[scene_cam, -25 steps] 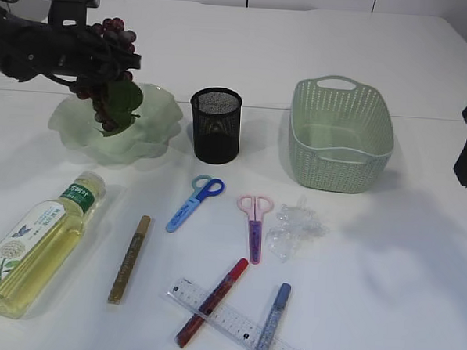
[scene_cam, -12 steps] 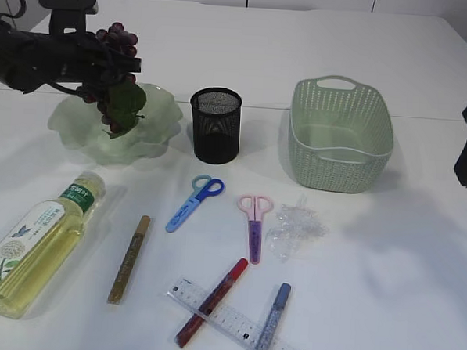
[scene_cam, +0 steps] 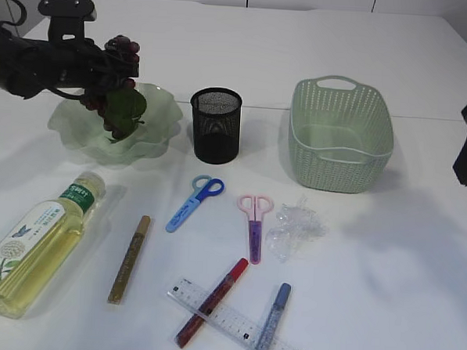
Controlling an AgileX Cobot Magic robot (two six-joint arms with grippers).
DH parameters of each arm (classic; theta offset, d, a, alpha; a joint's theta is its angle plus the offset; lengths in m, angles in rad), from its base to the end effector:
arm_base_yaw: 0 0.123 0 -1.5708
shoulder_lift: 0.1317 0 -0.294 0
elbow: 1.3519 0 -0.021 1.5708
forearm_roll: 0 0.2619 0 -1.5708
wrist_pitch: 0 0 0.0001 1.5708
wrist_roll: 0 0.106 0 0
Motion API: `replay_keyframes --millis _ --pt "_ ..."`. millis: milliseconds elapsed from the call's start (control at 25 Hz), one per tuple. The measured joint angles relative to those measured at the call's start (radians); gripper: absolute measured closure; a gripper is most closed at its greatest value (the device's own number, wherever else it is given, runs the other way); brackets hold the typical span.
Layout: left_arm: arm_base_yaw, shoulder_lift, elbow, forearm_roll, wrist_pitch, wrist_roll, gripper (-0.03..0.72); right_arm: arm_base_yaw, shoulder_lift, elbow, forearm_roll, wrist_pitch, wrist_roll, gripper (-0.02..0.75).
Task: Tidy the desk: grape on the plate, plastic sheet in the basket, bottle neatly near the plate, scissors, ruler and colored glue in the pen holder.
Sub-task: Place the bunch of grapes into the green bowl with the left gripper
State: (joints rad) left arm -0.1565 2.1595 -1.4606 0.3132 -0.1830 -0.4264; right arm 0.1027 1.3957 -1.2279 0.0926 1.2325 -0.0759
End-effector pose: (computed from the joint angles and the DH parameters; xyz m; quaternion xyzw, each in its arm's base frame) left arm 0.5090 -0.0863 0.1658 0.0312 0.8429 -0.0969 0.5283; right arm 0.2745 0.0376 0.3145 -0.0788 0.9876 0.0470 0.1277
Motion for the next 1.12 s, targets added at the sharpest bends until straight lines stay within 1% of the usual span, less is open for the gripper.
replay_keyframes --millis 360,760,840,960,1120 --pt "0.000 0.014 0.000 -0.040 -0.013 0.000 0.329 0.000 0.000 0.000 0.000 -0.007 0.000 0.242" --pt "0.000 0.014 -0.002 -0.045 -0.001 0.000 0.325 0.000 0.000 0.000 0.003 -0.008 0.000 0.243" --pt "0.000 0.012 -0.002 -0.045 0.036 0.000 0.326 0.000 0.000 0.000 0.003 -0.008 0.000 0.243" --pt "0.000 -0.018 -0.002 -0.052 0.138 0.000 0.326 0.000 0.000 0.000 0.003 -0.008 0.000 0.244" --pt "0.000 -0.083 -0.002 -0.099 0.285 0.000 0.327 0.000 0.000 0.000 0.003 -0.008 0.000 0.244"
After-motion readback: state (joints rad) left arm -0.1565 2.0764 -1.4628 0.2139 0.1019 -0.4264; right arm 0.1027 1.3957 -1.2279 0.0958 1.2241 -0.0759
